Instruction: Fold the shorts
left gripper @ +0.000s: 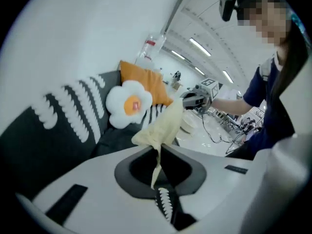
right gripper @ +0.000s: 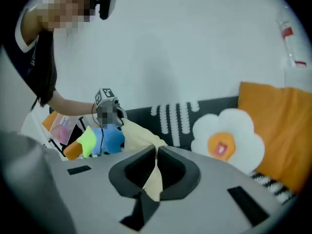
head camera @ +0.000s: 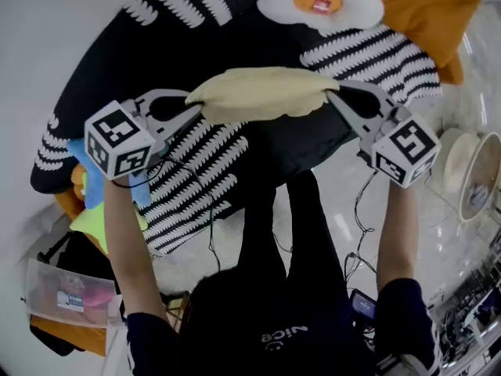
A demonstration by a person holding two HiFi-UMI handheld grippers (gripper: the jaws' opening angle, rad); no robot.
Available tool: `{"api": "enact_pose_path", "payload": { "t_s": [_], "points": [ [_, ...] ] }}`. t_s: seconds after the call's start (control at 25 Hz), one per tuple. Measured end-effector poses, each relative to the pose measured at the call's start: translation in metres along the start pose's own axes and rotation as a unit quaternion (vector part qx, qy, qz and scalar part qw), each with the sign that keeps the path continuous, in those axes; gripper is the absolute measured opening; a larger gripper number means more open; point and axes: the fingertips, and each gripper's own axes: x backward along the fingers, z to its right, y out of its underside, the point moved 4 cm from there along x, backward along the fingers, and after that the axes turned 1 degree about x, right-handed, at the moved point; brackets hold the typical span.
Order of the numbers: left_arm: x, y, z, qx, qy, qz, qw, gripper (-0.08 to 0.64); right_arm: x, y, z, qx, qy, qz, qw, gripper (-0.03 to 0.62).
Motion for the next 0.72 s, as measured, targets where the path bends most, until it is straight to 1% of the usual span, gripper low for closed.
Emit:
{"api": "enact_pose_path", "payload": {
  "t_s": [0.04, 0.08, 0.12, 0.16, 0.2, 0.24, 0.32, 0.36, 0.4, 0.44, 0.48, 0.52, 0.56, 0.6, 0.64, 0.68, 0.72],
  "points": [
    [0.011, -0.018, 0.003, -0.015, 0.0, 0.013, 0.9998, 0.026, 0.008, -0.015, 0.003, 0.02, -0.006, 0.002, 1.0, 0.025],
    [0.018, -0.029, 0.007, -0.029, 0.001, 0.02, 0.9994, 0.026, 0.014, -0.022, 0.004, 0.039, -0.015, -0.007, 0.999, 0.025],
    [0.02, -0.033, 0.012, -0.039, 0.0, 0.02, 0.9991, 0.028, 0.019, -0.02, 0.002, 0.053, -0.027, -0.022, 0.998, 0.025],
    [0.017, -0.031, 0.016, -0.042, -0.001, 0.015, 0.999, 0.028, 0.021, -0.01, -0.001, 0.058, -0.041, -0.04, 0.997, 0.025],
    [0.008, -0.022, 0.02, -0.04, 0.0, 0.006, 0.9992, 0.028, 0.021, 0.006, -0.003, 0.052, -0.053, -0.056, 0.996, 0.025],
    [-0.006, -0.007, 0.023, -0.032, 0.003, -0.005, 0.9995, 0.029, 0.019, 0.028, -0.003, 0.035, -0.062, -0.069, 0.995, 0.025],
    [-0.046, 0.038, 0.027, -0.001, 0.008, -0.037, 0.9993, 0.031, 0.009, 0.087, -0.001, -0.022, -0.065, -0.097, 0.993, 0.026],
    [-0.07, 0.066, 0.028, 0.019, 0.007, -0.056, 0.9982, 0.031, 0.0, 0.121, 0.0, -0.055, -0.064, -0.118, 0.989, 0.026],
    [-0.096, 0.096, 0.027, 0.043, 0.003, -0.078, 0.996, 0.031, -0.011, 0.157, 0.0, -0.084, -0.063, -0.148, 0.983, 0.026],
    [-0.123, 0.128, 0.026, 0.071, -0.004, -0.102, 0.9923, 0.032, -0.02, 0.193, -0.001, -0.109, -0.061, -0.185, 0.975, 0.026],
    [-0.148, 0.16, 0.027, 0.1, -0.012, -0.129, 0.9865, 0.032, -0.028, 0.228, -0.005, -0.129, -0.058, -0.224, 0.964, 0.027],
    [-0.171, 0.189, 0.03, 0.129, -0.023, -0.155, 0.979, 0.04, -0.034, 0.259, -0.011, -0.147, -0.056, -0.258, 0.953, 0.029],
    [-0.187, 0.214, 0.036, 0.155, -0.037, -0.177, 0.9712, 0.044, -0.037, 0.284, -0.02, -0.162, -0.054, -0.286, 0.943, 0.029],
    [-0.197, 0.232, 0.044, 0.175, -0.052, -0.189, 0.9648, 0.059, -0.038, 0.302, -0.028, -0.174, -0.048, -0.304, 0.935, 0.031],
    [-0.201, 0.243, 0.051, 0.19, -0.068, -0.191, 0.9607, 0.082, -0.04, 0.315, -0.034, -0.182, -0.037, -0.317, 0.93, 0.031],
    [-0.202, 0.249, 0.057, 0.201, -0.081, -0.185, 0.9584, 0.111, -0.04, 0.324, -0.037, -0.184, -0.022, -0.326, 0.927, 0.036],
    [-0.201, 0.253, 0.063, 0.212, -0.091, -0.178, 0.9566, 0.169, -0.038, 0.332, -0.038, -0.182, -0.007, -0.336, 0.924, 0.061]
  ]
}}
